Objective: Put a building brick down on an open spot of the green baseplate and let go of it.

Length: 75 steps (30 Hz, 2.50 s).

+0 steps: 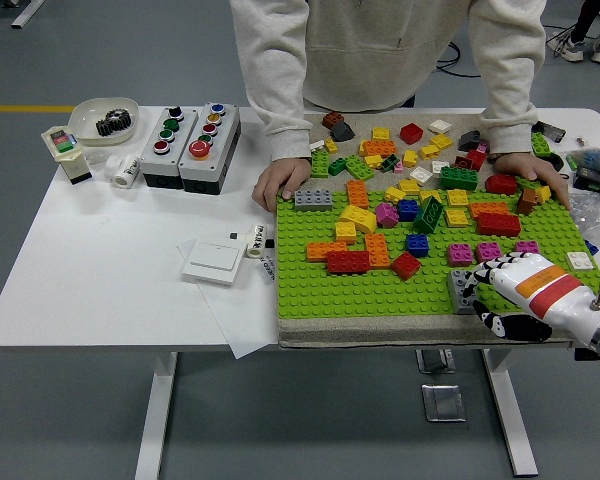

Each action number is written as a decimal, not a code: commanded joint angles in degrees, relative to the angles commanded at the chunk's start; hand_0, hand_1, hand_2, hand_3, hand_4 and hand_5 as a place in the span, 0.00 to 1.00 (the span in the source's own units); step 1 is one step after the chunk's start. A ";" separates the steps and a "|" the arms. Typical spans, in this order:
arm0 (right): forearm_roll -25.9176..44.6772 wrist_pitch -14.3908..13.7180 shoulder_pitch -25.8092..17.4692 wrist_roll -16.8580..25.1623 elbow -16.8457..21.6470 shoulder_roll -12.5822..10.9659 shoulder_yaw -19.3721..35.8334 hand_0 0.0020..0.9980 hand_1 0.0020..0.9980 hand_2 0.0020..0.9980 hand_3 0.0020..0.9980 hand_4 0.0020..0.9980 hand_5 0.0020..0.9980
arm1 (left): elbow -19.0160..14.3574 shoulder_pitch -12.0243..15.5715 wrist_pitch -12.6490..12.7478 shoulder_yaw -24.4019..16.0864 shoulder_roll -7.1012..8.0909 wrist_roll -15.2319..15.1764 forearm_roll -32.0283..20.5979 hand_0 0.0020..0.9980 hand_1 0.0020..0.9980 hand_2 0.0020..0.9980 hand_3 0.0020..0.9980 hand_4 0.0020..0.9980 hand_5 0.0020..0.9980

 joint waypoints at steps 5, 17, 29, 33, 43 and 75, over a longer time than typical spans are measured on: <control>-0.14 -0.08 0.36 -0.04 -0.44 0.19 -0.68 0.70 0.64 0.70 0.61 0.43 0.34 | -0.02 -0.04 0.00 0.01 0.00 0.03 0.00 0.60 0.68 0.64 0.55 0.56 0.60; -1.67 -0.31 1.12 0.03 -1.75 0.80 -1.19 0.70 0.64 0.70 0.61 0.43 0.34 | -0.04 -0.12 0.03 0.00 -0.05 0.04 0.04 0.60 0.68 0.64 0.55 0.56 0.60; -2.04 -0.38 1.55 0.09 -2.24 1.04 -1.65 0.70 0.64 0.70 0.61 0.43 0.33 | -0.07 -0.28 0.05 0.04 -0.03 0.08 0.03 0.61 0.68 0.64 0.55 0.56 0.60; -2.09 -0.17 1.63 0.06 -2.30 1.19 -1.97 0.70 0.64 0.70 0.61 0.43 0.33 | -0.08 -0.27 0.05 0.09 -0.04 0.06 -0.10 0.61 0.68 0.64 0.55 0.56 0.60; -2.18 0.02 1.74 0.08 -2.56 1.60 -2.50 0.70 0.64 0.70 0.62 0.42 0.32 | -0.09 -0.30 0.02 0.05 -0.04 0.10 -0.04 0.60 0.68 0.64 0.55 0.56 0.60; -2.05 0.65 1.48 0.13 -3.64 1.69 -2.89 0.70 0.64 0.70 0.62 0.41 0.31 | -0.11 -0.12 0.00 -0.48 0.00 0.53 1.19 0.61 0.68 0.64 0.55 0.56 0.60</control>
